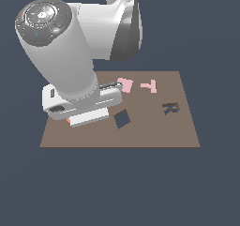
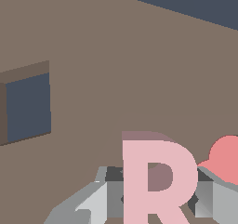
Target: Insert a designated object into the corresponding slot on a board.
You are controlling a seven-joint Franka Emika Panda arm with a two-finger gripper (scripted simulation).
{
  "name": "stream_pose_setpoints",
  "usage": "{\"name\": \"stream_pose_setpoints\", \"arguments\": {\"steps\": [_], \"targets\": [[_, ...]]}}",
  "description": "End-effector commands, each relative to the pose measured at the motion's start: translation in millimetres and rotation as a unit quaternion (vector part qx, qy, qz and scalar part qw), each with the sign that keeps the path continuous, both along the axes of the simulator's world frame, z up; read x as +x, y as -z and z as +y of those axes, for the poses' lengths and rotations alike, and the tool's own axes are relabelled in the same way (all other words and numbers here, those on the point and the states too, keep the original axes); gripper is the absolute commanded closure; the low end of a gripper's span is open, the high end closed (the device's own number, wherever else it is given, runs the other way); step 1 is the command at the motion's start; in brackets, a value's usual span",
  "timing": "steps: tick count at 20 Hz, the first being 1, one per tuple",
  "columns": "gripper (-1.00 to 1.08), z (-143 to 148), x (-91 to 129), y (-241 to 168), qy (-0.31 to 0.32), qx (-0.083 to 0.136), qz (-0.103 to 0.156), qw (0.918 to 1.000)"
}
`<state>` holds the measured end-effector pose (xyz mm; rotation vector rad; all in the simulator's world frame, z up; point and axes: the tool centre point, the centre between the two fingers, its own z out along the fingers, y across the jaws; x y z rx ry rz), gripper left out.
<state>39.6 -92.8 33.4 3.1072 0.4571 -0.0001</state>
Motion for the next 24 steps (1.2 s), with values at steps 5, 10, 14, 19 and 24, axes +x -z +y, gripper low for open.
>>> {"name": "stream_pose_setpoints", "arguments": {"steps": [5, 10, 14, 19, 24], "targets": [[1.08, 54, 30, -2, -0.143, 0.000, 0.000, 0.9897], [1.08, 96, 41, -3, -0.245, 0.000, 0.000, 0.9696], [1.08, 131, 43, -4, -0.321, 0.000, 0.000, 0.9470], [1.08, 173, 38, -5, -0.413, 0.000, 0.000, 0.9106], [1.08, 214, 23, -6, -0.502, 0.000, 0.000, 0.8650]]}}
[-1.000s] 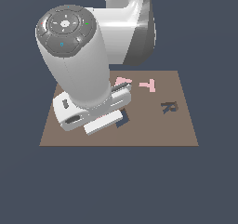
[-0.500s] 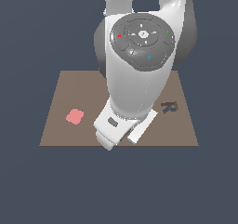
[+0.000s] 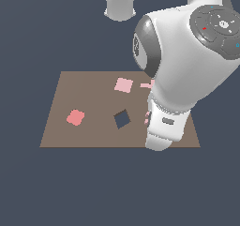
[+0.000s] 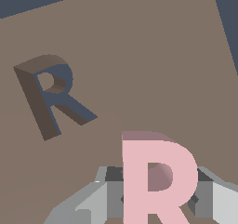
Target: Insert a designated object into the corresponding slot on a board.
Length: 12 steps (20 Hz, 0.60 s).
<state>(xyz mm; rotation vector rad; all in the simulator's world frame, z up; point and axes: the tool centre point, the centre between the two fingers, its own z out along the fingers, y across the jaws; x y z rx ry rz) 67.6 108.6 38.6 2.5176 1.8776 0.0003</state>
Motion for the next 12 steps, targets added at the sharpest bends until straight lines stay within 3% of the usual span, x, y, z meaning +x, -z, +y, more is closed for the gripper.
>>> {"name": "stream_pose_setpoints", "arguments": {"steps": [1, 12], "targets": [[1.08, 20, -8, -1, -0.050, 0.000, 0.000, 0.9987], [1.08, 67, -44, -2, -0.185, 0.000, 0.000, 0.9827]]}}
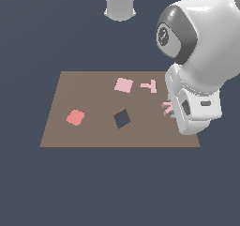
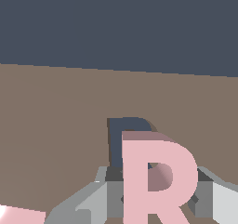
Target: Insert a designated object into the corresponding slot on a board.
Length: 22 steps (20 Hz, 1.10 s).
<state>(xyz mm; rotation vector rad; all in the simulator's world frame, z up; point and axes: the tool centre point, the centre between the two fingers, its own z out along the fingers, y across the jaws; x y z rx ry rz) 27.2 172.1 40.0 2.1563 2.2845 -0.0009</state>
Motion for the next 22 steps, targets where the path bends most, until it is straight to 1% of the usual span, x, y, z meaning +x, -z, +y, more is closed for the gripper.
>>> {"name": "stream_pose_setpoints", "arguments": {"steps": [1, 5, 13, 14, 22], "targets": [[1.08, 5, -5, 0, -0.018, 0.000, 0.000, 0.9998], [1.08, 7, -9, 0, -0.027, 0.000, 0.000, 0.9996], [1.08, 7, -9, 10, -0.021, -0.001, 0.000, 0.9998], [-0.92, 7, -9, 10, -0.021, -0.001, 0.000, 0.9998], [-0.92, 7, -9, 10, -0.021, -0.001, 0.000, 0.9998]]}}
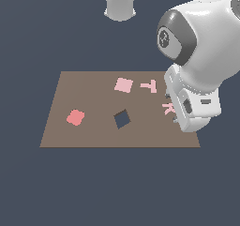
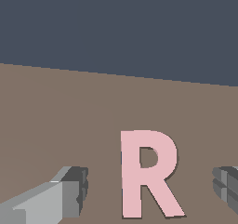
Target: Insert a designated object into the corresponding slot on a board.
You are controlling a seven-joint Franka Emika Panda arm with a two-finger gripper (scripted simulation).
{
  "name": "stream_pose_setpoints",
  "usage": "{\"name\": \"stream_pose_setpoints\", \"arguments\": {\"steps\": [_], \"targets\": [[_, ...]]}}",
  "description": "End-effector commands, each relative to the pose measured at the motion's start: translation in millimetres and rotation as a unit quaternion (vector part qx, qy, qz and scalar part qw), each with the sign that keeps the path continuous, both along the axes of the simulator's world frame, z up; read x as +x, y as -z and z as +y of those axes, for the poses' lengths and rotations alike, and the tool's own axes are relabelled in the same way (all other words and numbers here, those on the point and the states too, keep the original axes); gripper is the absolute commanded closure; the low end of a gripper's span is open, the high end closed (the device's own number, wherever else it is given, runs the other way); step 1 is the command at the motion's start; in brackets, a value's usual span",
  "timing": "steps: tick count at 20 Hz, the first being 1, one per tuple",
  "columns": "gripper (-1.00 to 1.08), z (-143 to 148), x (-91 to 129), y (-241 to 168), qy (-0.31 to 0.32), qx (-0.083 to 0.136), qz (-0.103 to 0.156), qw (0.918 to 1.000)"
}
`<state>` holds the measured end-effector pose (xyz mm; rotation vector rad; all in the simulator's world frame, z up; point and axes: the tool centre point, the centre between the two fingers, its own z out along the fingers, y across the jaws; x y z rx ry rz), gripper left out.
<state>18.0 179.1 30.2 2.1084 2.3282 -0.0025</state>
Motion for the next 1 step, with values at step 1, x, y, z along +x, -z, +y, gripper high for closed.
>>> {"name": "stream_pose_setpoints", "arguments": {"steps": [1], "targets": [[-0.92, 0.0, 0.0, 0.0, 0.000, 0.000, 0.000, 1.0000]]}}
